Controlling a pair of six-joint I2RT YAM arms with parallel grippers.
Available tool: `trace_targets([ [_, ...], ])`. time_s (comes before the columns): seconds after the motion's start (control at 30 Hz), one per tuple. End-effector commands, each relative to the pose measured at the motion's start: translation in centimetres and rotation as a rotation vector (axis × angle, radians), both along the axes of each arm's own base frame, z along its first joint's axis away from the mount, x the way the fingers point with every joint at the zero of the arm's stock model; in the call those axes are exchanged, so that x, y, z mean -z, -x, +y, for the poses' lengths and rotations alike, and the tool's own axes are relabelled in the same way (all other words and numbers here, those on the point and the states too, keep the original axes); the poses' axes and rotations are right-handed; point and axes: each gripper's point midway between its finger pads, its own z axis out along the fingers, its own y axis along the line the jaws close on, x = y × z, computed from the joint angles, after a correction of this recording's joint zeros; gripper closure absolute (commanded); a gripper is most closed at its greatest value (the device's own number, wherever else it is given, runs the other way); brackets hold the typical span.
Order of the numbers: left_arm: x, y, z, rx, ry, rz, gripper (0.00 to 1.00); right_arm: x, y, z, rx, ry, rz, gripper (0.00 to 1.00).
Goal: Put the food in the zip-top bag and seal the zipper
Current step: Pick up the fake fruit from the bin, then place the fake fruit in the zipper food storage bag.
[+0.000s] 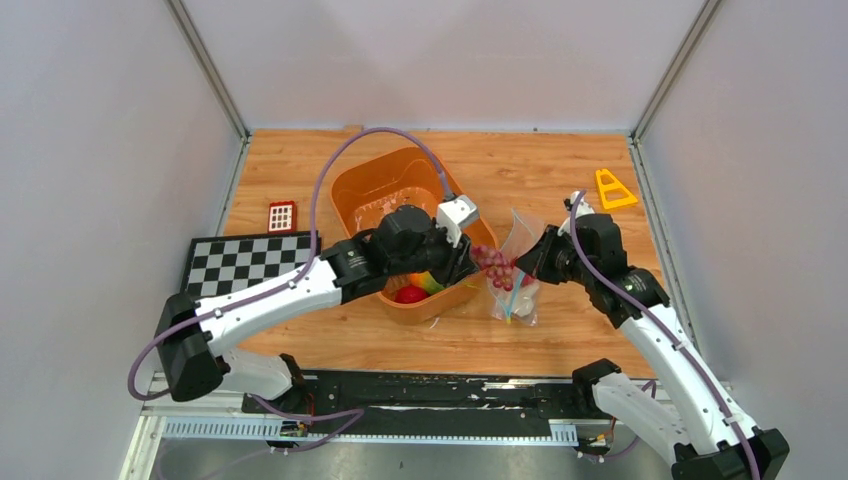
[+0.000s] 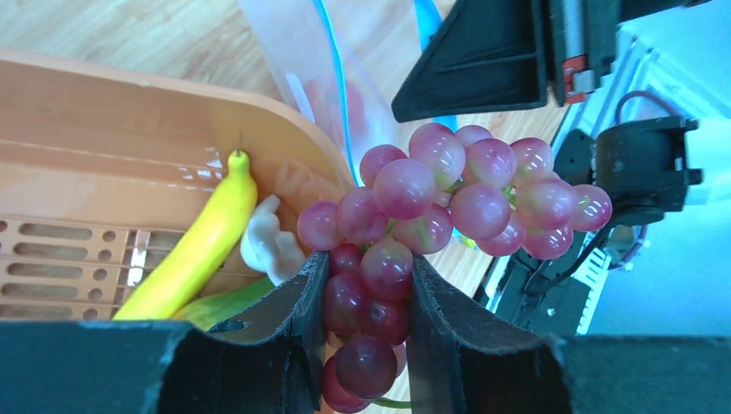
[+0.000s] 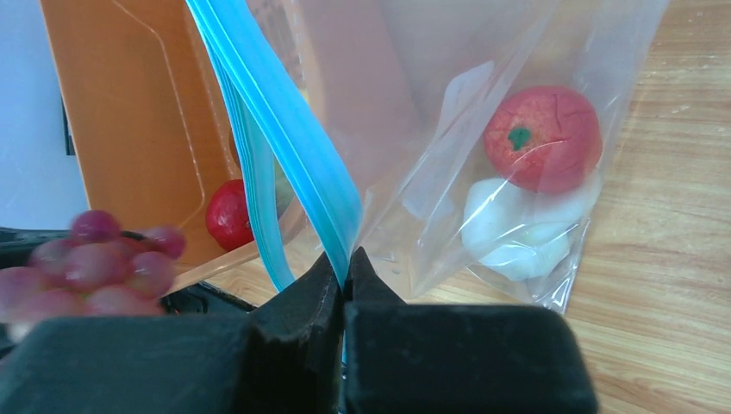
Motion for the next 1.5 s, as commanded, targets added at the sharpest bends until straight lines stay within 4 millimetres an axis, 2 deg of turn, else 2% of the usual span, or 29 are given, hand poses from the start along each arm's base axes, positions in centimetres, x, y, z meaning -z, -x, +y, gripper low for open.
trace_targets([
  [0.0,-0.2,-1.1,-1.4,-0.062,-0.061,-0.031,0.73,-2.0,-0.5,0.6,0.009,-0.07,-0.065,1.0],
  [0.03,0.7,-1.2,-1.3,-0.095,-0.113,-0.025,0.75,-2.0,-0.4,0.6,0.007,-0.073,-0.067,1.0],
  [0.13,1.4,-2.6,-1.3,-0.196,-0.216,-0.058,0.78,-2.1,-0.2,0.8,-0.01,-0.079,-0.066,1.0],
  [0.33,0.8,-3.2,-1.9,-0.256,-0.405,-0.237,0.78,-2.0,0.5,0.9,-0.04,-0.072,-0.057,1.0],
  [0.5,0.3,-4.6,0.0,-0.383,-0.644,-0.389,0.8,-2.5,1.0,0.6,-0.048,-0.053,-0.06,1.0],
  [0.67,-0.3,-5.3,1.0,-0.45,-0.745,-0.472,0.8,-2.5,1.4,0.5,-0.057,-0.046,-0.047,1.0],
  [0.83,-1.0,-5.1,0.5,-0.433,-0.711,-0.48,0.78,-2.6,1.3,0.5,-0.058,-0.044,-0.044,1.0],
  [1.07,-2.8,-2.9,-3.2,-0.264,-0.548,-0.464,0.69,-3.7,1.0,1.8,-0.078,-0.129,-0.056,1.0],
  [1.33,-2.5,-1.4,-5.2,-0.195,-0.593,-0.532,0.6,-4.3,0.7,2.6,-0.049,-0.217,-0.045,0.99],
  [1.47,-3.3,-0.3,-6.3,-0.135,-0.505,-0.499,0.54,-4.4,0.5,2.5,-0.01,-0.254,-0.058,1.0],
])
